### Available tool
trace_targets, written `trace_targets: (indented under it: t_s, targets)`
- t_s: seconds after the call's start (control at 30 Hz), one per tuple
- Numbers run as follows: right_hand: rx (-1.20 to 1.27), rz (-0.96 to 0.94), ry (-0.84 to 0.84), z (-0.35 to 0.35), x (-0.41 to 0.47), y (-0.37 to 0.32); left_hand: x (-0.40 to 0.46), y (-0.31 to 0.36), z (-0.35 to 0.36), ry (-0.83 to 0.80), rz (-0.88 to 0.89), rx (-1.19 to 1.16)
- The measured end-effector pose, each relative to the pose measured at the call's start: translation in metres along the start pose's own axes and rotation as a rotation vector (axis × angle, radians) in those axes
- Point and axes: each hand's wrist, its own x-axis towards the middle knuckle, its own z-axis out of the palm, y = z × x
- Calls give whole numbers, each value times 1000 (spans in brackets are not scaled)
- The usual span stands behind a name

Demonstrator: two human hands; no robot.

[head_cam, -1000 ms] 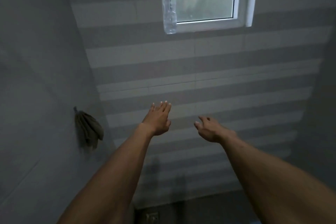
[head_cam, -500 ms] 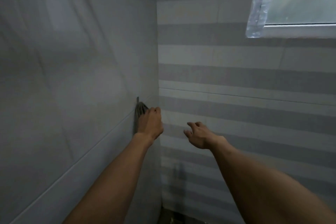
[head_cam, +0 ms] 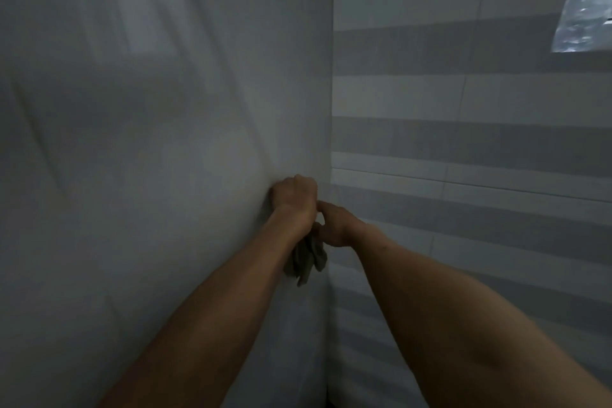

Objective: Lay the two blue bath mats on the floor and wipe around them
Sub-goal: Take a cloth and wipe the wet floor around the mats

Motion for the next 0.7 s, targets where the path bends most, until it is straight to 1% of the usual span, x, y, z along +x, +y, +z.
trace_targets:
  t_s: [0.13, 0.23, 0.3, 0.4, 0.53, 0.6, 0.7]
  targets:
    - [-19, -44, -35, -6, 13, -3, 20, 3, -15, -97, 10, 8]
    - [41, -22, 36, -32, 16, 8, 31, 4, -31, -171, 20, -60]
    - [93, -1, 101, -61, 15, 15, 38, 7, -44, -192, 40, -120]
    - [138, 23, 143, -110, 7, 28, 54, 15, -61, -223, 82, -319]
    - [71, 99, 238, -164, -13, 63, 82, 43, -68, -300, 151, -618]
    - [87, 149, 280, -187, -29, 83, 94, 63, -63, -322, 219, -702]
    - [87, 232, 331, -213, -58, 114, 106, 105, -48, -361, 362, -764]
